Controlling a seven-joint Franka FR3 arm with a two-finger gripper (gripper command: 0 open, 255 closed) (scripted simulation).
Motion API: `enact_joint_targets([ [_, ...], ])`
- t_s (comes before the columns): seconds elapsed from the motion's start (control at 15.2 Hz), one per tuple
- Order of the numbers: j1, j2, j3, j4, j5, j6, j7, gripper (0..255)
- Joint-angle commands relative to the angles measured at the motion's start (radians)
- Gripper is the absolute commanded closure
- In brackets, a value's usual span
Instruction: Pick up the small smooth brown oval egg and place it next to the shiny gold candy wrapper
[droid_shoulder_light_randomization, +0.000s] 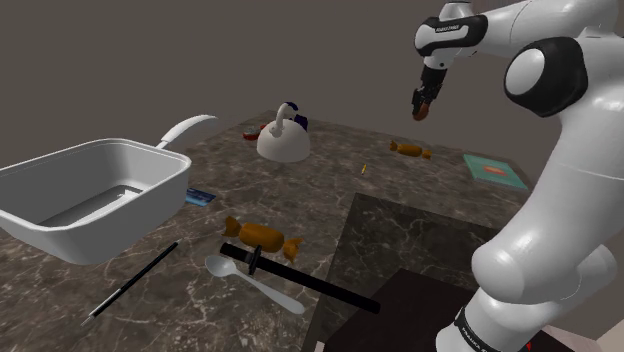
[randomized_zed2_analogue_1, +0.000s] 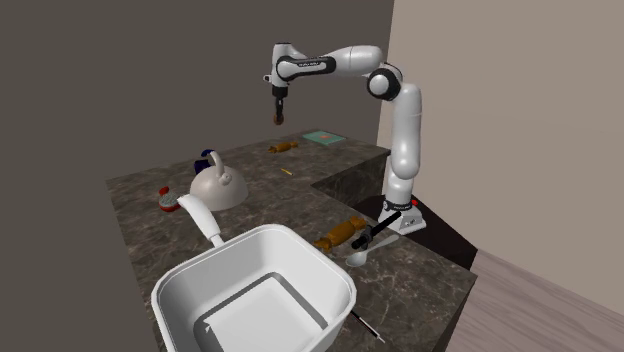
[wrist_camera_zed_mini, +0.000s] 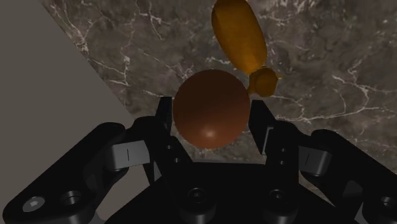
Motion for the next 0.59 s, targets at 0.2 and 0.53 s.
enact_joint_targets([
  [0.2, -0.073, 0.127, -0.037, 0.165, 0.056, -0.037, -0.113, 255],
  [0.53, -0.172, 0.301, -0.058, 0.415, 0.125, -0.115, -0.215, 255],
])
